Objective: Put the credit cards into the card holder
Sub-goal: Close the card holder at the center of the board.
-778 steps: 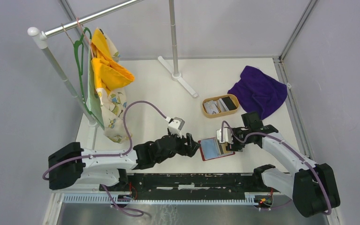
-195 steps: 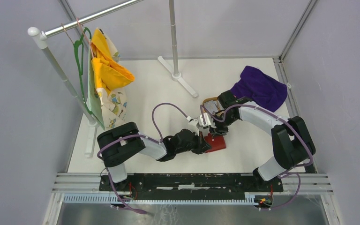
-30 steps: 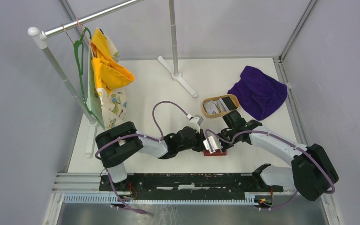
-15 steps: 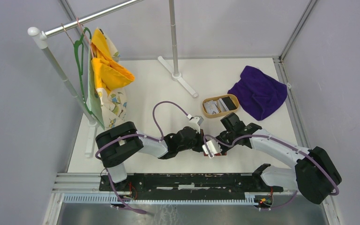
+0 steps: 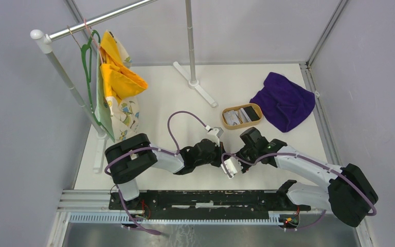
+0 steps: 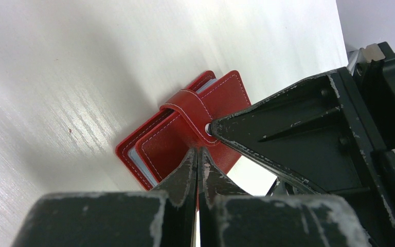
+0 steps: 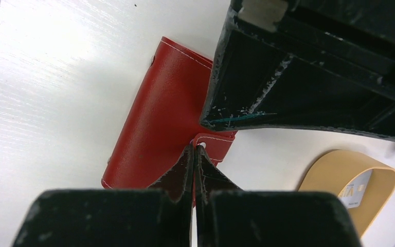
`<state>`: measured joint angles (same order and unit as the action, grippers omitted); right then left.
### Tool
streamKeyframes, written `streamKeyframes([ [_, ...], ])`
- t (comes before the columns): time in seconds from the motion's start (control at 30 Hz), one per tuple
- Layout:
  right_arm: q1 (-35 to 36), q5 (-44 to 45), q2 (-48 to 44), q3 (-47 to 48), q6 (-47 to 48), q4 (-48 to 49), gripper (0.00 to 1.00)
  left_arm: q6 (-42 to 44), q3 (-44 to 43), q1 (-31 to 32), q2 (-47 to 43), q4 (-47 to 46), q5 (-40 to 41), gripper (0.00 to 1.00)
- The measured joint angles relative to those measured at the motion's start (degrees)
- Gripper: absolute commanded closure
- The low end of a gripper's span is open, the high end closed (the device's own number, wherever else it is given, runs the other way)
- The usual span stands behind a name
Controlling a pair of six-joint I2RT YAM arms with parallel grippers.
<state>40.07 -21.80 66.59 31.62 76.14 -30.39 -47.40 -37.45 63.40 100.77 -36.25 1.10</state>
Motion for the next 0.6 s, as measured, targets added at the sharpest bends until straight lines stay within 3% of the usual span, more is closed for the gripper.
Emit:
streamKeyframes([
  [0.6, 5.62, 7.37, -0.92, -1.40, -1.86, 1.73, 1.00, 0.00, -0.13, 0.00, -0.76, 0.63, 0.26, 0.98],
])
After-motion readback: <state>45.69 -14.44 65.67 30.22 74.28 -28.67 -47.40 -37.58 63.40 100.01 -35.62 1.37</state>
